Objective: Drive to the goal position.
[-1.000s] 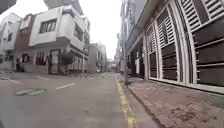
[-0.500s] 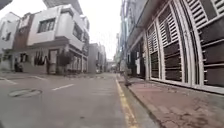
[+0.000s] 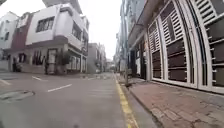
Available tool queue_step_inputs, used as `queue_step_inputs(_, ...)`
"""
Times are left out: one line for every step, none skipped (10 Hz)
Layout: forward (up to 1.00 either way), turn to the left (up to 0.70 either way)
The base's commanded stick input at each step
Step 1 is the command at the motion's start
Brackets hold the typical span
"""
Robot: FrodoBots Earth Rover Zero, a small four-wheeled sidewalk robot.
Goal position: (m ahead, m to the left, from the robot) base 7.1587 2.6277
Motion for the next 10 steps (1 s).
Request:
queue_step_inputs(0.47,0.01)
queue_step_inputs(0.47,0.01)
queue_step_inputs(0.47,0.01)
queue_step_inputs(0.47,0.01)
queue_step_inputs(0.47,0.01)
queue_step_inputs(0.47,0.01)
queue_step_inputs(0.47,0.01)
queue_step_inputs(0.47,0.01)
queue_step_inputs(0.47,0.01)
queue_step_inputs(0.47,0.01)
